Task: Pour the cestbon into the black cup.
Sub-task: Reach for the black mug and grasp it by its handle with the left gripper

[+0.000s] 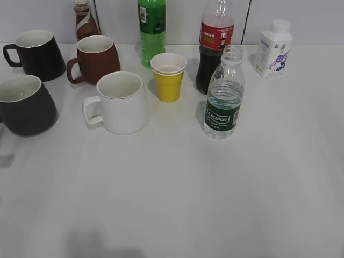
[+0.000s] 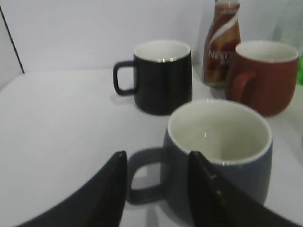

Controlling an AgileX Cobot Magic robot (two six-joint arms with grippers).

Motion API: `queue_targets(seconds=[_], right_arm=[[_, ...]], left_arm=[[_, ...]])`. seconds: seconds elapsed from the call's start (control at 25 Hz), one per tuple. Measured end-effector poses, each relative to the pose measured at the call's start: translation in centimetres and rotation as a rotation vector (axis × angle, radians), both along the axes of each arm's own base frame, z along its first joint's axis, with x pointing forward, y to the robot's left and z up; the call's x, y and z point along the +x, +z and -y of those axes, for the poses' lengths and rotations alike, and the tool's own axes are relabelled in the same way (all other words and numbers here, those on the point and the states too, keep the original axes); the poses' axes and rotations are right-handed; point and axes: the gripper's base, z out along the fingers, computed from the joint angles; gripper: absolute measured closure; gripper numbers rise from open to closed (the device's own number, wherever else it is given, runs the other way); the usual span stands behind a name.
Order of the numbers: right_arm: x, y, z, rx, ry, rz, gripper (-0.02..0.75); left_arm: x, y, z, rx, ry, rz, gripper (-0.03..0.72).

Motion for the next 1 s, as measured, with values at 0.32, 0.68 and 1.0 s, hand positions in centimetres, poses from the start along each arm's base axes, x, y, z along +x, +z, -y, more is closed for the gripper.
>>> queue_targets(seconds=[0.32,0.68,1.0], right_arm=[[0.0,0.0,0.0,0.0,0.0,0.0,0.163],[0.0,0.0,0.0,0.0,0.0,0.0,0.163],[0.0,0.0,0.0,0.0,0.0,0.0,0.163]], left_arm=[[1.0,-4.0,-0.1,0.006,0.002,-0.061,0.305],[3.6,-6.4,-0.7,-0.009,0.074,-0.103,0.321],[5.3,-6.7,-1.5,-0.007,0.095,-0.083,0.342]])
